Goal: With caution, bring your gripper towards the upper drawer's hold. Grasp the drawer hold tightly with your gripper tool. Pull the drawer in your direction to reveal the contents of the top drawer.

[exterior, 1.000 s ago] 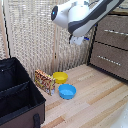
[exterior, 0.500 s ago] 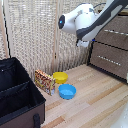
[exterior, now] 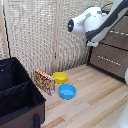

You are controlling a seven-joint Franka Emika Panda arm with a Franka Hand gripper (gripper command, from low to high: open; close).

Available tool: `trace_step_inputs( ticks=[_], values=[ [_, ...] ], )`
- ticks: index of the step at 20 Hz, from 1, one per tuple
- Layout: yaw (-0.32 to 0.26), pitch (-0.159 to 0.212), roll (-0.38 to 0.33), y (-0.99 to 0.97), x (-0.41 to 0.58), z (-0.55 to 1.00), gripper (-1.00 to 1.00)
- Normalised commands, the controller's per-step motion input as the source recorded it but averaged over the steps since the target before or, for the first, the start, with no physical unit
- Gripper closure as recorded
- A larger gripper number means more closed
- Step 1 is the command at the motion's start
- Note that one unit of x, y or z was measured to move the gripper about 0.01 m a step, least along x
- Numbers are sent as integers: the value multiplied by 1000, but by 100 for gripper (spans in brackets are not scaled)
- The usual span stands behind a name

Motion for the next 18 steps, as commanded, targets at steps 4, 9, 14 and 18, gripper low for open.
trace_step_inputs(
  ticks=[4,9,14,18],
  values=[
    [104,-8,-87,-709,-372,-46,-100],
    [101,0,-42,-538,-194,-115,100],
    [18,0,-5,-282,-64,-23,100],
    [-11,0,0,-301,-38,-2,100]
  ],
)
